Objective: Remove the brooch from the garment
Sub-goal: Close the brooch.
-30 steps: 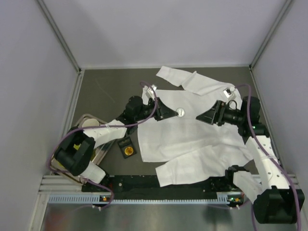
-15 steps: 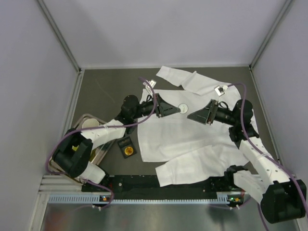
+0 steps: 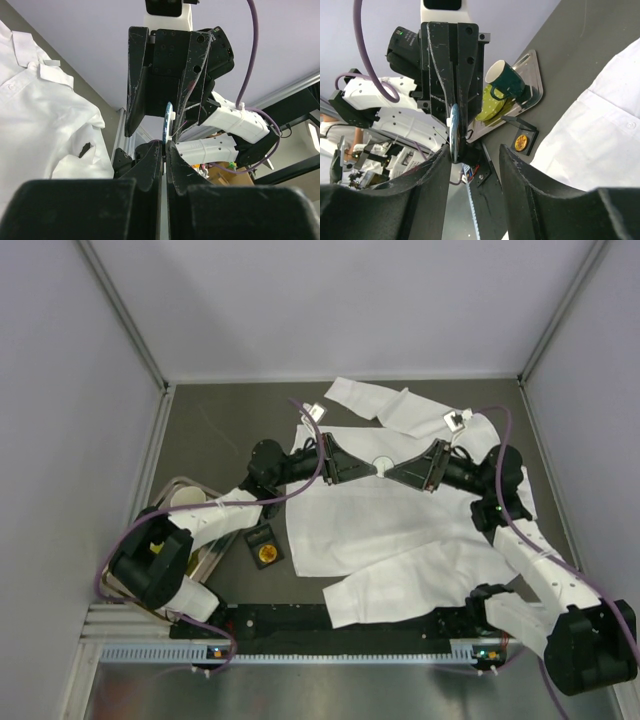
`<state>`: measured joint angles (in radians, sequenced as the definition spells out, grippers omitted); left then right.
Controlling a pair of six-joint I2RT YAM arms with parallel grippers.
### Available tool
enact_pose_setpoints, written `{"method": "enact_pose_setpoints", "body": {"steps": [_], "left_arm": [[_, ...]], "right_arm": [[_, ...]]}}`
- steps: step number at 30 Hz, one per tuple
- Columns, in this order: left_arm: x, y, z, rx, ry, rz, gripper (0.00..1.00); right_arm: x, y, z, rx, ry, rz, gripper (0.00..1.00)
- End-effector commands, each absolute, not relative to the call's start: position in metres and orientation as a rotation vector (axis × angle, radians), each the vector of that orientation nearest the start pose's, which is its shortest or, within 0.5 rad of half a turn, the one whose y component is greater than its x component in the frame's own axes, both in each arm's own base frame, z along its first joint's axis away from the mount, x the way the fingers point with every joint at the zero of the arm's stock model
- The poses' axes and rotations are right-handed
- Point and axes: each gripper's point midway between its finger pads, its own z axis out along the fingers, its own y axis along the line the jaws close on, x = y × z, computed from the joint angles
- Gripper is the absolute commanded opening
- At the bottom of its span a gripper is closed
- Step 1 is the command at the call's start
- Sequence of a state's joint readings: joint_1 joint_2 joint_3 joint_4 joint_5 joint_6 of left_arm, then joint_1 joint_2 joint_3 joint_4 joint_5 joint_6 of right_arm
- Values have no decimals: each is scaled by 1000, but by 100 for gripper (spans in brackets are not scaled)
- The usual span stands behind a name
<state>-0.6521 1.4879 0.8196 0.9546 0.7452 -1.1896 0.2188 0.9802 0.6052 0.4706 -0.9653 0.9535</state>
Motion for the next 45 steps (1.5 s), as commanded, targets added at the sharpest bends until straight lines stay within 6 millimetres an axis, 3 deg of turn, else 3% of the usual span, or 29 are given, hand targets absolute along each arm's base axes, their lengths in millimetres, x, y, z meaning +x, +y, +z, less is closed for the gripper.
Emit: {"method": "enact_pose_setpoints", "body": {"steps": [1, 11, 18, 23, 34, 45], "left_arm": [[224, -361, 335, 433, 1531, -1950, 0], [227, -364, 329, 454, 1582, -1843, 0], [235, -361, 326, 406, 1627, -1764, 0], [245, -357, 320, 361, 1672, -1673, 0], [249, -350, 326, 351, 1674, -1594, 0], [248, -348, 325, 353, 1677, -1580, 0]], "right_arm": [[228, 225, 324, -353, 1600, 1599, 43], [226, 229, 328, -364, 1585, 1606, 35], [221, 224, 317, -353, 1634, 1534, 57], [221, 224, 313, -331, 1627, 1533, 57], [236, 241, 309, -287, 1609, 1464, 52], [242, 243, 307, -258, 1603, 1446, 37]]}}
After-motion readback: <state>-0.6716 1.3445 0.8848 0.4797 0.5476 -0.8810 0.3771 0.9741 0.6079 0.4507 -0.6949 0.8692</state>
